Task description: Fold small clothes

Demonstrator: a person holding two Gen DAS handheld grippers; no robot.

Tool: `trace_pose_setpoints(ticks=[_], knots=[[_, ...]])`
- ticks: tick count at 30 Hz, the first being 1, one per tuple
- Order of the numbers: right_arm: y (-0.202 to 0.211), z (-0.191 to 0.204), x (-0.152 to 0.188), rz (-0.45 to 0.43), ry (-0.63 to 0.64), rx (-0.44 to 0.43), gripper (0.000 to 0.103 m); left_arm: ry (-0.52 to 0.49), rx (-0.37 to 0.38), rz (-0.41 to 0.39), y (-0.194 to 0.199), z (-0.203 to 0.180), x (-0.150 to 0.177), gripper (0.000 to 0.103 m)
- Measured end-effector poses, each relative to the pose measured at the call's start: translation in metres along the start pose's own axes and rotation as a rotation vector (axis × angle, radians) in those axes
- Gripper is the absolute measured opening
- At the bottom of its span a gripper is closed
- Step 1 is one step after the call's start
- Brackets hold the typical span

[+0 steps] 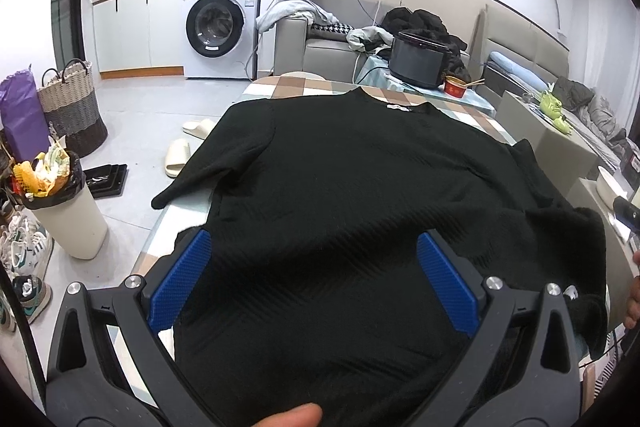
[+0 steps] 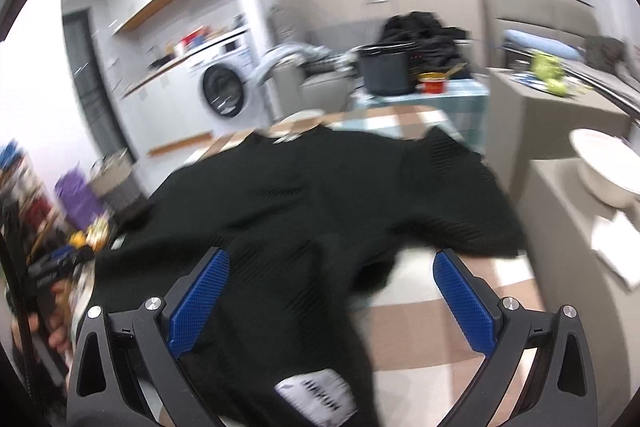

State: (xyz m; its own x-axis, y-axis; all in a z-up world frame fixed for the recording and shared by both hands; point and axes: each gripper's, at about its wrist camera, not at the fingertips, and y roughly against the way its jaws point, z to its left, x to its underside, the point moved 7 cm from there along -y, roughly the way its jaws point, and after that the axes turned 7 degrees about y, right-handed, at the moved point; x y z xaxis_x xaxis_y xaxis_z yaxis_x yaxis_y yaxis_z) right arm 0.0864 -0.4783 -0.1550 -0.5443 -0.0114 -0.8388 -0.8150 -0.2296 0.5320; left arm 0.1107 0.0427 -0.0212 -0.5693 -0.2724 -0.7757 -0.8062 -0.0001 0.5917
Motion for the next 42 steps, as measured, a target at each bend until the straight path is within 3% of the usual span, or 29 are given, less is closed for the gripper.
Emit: trace_pose_setpoints(ticks=[3,4,5,6,10,12,20,26,28,30,33,38,42], knots=[[-0.007,-0.037,0.001,0.058,-0.133,0.048,0.103,-0.002,0.020,-0.005,-0.003,0.003,-0.010,0.094],[-0.010,-0.048,0.002,0.068,-0.168,0.056,0.101,-0.003,0.027,-0.009,-0.004,0.003,-0.013,0.086],[-0.013,-0.056,0.003,0.083,-0.198,0.062,0.094,-0.003,0.028,-0.011,-0.006,0.005,-0.016,0.084],[-0.018,-0.066,0.006,0.108,-0.234,0.070,0.089,-0.005,0.023,-0.007,-0.010,0.006,-0.020,0.084],[-0.040,-0.106,0.019,0.182,-0.396,0.086,0.087,-0.003,0.011,0.008,-0.024,0.010,-0.030,0.084],[-0.050,-0.120,0.023,0.207,-0.442,0.089,0.080,0.003,0.014,0.017,-0.031,0.010,-0.035,0.083],[-0.083,-0.160,0.033,0.267,-0.597,0.068,0.074,0.004,0.002,0.060,-0.064,0.007,-0.047,0.084],[-0.093,-0.173,0.024,0.250,-0.623,0.117,0.069,0.004,-0.007,0.074,-0.079,0.001,-0.048,0.083],[-0.099,-0.177,0.022,0.270,-0.614,0.165,0.054,0.004,-0.008,0.074,-0.083,0.002,-0.049,0.084],[-0.103,-0.178,0.020,0.291,-0.597,0.203,0.024,0.005,-0.007,0.074,-0.083,0.001,-0.050,0.083],[-0.107,-0.181,0.017,0.278,-0.602,0.220,0.011,0.007,-0.005,0.068,-0.085,0.001,-0.050,0.084],[-0.095,-0.172,-0.014,0.202,-0.498,0.238,0.010,0.009,-0.019,0.056,-0.084,0.011,-0.051,0.084],[-0.097,-0.147,-0.061,0.134,-0.344,0.173,0.010,0.014,-0.018,0.057,-0.088,0.016,-0.053,0.084]])
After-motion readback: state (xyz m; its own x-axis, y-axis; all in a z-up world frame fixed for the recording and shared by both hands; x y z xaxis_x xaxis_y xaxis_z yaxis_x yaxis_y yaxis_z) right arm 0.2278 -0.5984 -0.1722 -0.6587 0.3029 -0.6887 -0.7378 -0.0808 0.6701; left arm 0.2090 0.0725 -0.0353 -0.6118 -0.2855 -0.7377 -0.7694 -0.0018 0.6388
